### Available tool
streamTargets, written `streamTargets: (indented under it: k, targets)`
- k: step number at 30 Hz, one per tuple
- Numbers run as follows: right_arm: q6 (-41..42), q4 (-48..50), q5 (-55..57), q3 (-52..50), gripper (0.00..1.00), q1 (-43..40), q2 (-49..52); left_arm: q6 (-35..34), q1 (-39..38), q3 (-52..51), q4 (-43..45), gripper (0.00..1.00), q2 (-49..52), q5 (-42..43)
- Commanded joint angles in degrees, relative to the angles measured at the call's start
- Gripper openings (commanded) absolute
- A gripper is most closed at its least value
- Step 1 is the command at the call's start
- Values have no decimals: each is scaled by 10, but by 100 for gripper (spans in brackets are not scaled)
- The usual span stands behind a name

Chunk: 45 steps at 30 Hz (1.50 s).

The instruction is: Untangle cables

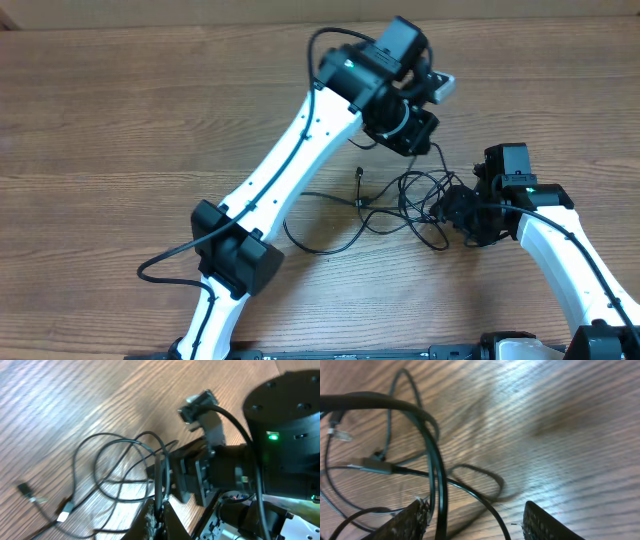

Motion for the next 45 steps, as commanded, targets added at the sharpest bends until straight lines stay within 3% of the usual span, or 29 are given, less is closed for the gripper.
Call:
streamTargets:
  k: [1,7,8,10,11,15,20,26,28,31,45]
  targets:
    - [2,-8,32,7,59,-2,5,19,30,24,-10,4,-21,10]
    - [-65,-18,-27,7,56,0,5,22,62,26,-12,5,-21,-63]
    - [-76,-18,-38,7,56,0,5,22,62,26,-12,10,-21,-73]
    - [-76,-18,-42,7,57,0,5,22,60,26,-18,30,-21,-82]
    - [-76,-18,-42,7,57,0,5,24,59,26,-22,31,-21,-82]
    - [-76,-21,-42,7,59,0,5,26,59,26,-47,31,-21,-114]
    - [-76,-27,-42,7,60,0,5,21,60,26,-85,20,-21,-215]
    - [-76,-31,-42,7,72,0,5,-12,60,26,-127,21,-21,-273]
    - [-76,-35,-42,7,77,0,5,-15,60,26,-149,22,-21,-279]
    - [-76,-47,-42,7,100,-1,5,-15,60,26,-184,23,-21,-282]
    - [-76,-102,-16,7,100,-1,4,-45,51,-17,-192,25,-66,-262]
